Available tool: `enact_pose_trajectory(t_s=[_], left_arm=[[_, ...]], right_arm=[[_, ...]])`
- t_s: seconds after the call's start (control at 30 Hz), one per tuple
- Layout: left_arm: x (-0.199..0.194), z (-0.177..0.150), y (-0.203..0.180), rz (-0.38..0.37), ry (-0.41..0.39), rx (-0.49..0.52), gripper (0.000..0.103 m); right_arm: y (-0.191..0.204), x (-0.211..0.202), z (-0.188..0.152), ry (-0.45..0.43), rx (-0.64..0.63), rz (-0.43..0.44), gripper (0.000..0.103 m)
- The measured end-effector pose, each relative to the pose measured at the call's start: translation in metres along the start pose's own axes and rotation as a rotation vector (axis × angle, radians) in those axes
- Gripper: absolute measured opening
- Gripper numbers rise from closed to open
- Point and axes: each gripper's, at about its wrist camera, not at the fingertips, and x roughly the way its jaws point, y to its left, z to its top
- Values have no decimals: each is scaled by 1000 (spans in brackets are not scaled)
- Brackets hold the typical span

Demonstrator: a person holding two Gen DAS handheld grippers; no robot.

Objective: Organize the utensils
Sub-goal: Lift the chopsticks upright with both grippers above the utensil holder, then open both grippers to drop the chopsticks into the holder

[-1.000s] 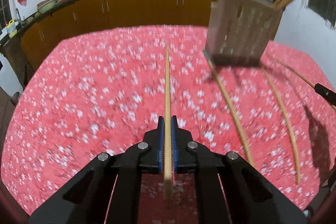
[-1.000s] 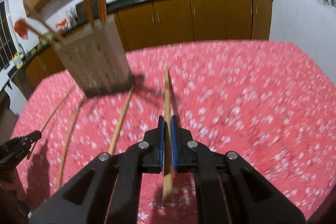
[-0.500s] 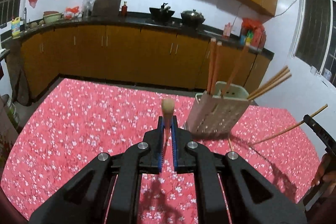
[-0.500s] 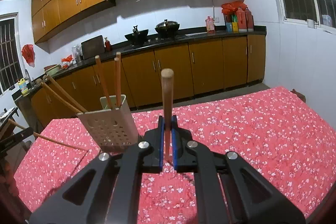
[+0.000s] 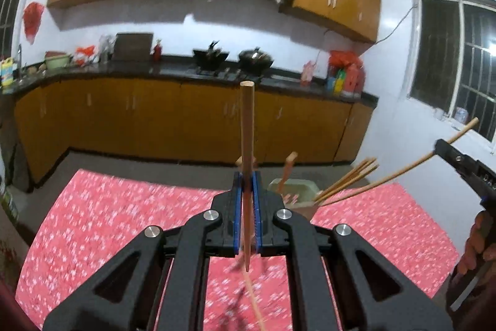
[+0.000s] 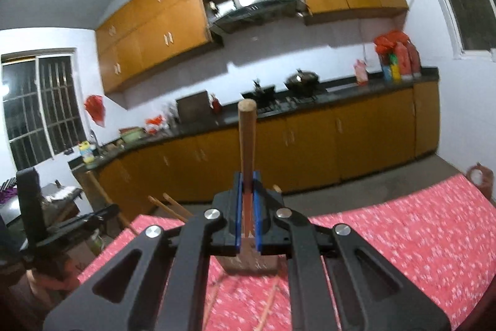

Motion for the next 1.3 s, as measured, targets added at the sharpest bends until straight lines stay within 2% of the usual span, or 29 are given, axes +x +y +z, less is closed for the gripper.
enact_pose_trajectory(t_s=[0.17, 0.27, 0.43, 0.67, 0.77, 0.87, 0.9, 0.97, 1.0, 1.23, 1.3], left_arm=[[2, 25, -24, -37, -85, -14, 7], [10, 41, -36, -33, -149, -34, 7], [27, 46, -44, 43, -219, -27, 7], [58, 32, -40, 67, -162, -39, 7], [72, 26, -36, 56, -95, -56, 7], [75, 24, -31, 59, -80, -75, 10], [74, 23, -28, 60, -80, -76, 12], [71, 23, -26, 66, -86, -78, 29], [68, 23, -25, 65, -92, -80, 31], [41, 27, -19, 42, -139, -103, 32], [26, 23, -11, 38, -153, -120, 32]], right_arm=[[20, 14, 15, -35, -48, -13, 7], [27, 31, 17, -19, -79, -40, 7], [22, 60, 15, 46, -74, -69, 8], [15, 86, 6, 114, -52, -68, 8], [21, 95, -1, 153, -60, -64, 8], [24, 97, -5, 154, -62, -60, 12], [25, 96, -5, 152, -64, -60, 14], [27, 93, -5, 144, -62, -60, 15], [27, 92, -5, 140, -60, -58, 15], [26, 56, 0, 50, -67, -79, 15], [20, 44, -5, 40, -62, -95, 18]])
